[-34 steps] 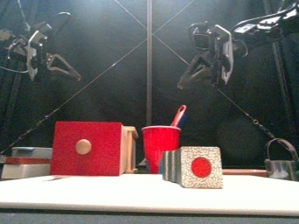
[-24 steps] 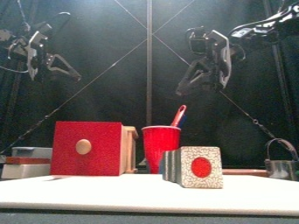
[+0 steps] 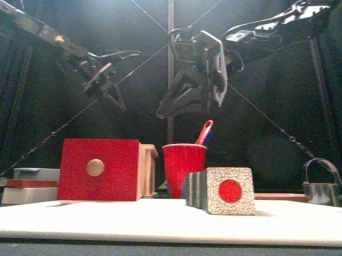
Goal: Close drawer
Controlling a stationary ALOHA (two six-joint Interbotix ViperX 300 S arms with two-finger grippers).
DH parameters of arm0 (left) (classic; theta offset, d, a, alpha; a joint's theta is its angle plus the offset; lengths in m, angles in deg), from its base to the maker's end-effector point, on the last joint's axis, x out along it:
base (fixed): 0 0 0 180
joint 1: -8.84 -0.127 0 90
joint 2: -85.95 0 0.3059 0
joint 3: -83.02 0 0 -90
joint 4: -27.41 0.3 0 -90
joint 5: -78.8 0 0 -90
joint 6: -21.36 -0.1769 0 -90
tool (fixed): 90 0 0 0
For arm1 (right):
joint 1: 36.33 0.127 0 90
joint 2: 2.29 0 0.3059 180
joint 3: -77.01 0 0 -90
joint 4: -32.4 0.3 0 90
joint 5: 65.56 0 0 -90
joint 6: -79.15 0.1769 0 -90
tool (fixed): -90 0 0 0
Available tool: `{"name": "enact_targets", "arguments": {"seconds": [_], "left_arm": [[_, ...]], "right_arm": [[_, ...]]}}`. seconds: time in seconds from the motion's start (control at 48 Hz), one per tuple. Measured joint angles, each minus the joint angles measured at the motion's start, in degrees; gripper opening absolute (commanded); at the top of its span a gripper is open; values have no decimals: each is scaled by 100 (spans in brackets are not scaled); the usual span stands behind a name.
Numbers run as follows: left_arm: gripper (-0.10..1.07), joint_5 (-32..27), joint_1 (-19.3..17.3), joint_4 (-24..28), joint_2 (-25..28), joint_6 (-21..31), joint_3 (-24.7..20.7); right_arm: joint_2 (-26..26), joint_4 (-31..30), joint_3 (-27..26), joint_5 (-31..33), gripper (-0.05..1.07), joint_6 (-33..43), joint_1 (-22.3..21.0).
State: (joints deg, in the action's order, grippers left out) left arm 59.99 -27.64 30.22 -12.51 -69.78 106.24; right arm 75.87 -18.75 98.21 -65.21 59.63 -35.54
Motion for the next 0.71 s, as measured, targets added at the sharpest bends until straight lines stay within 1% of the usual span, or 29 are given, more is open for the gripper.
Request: {"name": "enact_targets", "arguments": {"seconds": [0.062,0.146,0.271,0.333,0.396,0.479,0.625,0.708], "left_arm": [[3,-308,-97,44,536,-79,-501],[3,-686,-202,123,1169,-229,-993],[3,-1160,-325,193,1925,-598,-1512],[3,-1380,-360,167,2259,-791,-1688],[3,-1564,-396,88,2549,-932,-1811],[3,-1679,-413,-9,2777,-1090,-1890],[3,-1723,-413,-149,2936,-1301,-1916],[3,-1731,-404,-237,2971,-1362,-1916]], "right_arm": [[-290,79,-193,44,45,0,79],[-466,176,-316,62,45,0,149],[-606,255,-483,62,45,0,264],[-677,264,-580,62,45,0,352],[-800,255,-694,62,45,0,431],[-1011,290,-861,70,45,0,475],[-1494,369,-1230,220,45,0,501],[-1793,369,-1538,281,45,0,510]]}}
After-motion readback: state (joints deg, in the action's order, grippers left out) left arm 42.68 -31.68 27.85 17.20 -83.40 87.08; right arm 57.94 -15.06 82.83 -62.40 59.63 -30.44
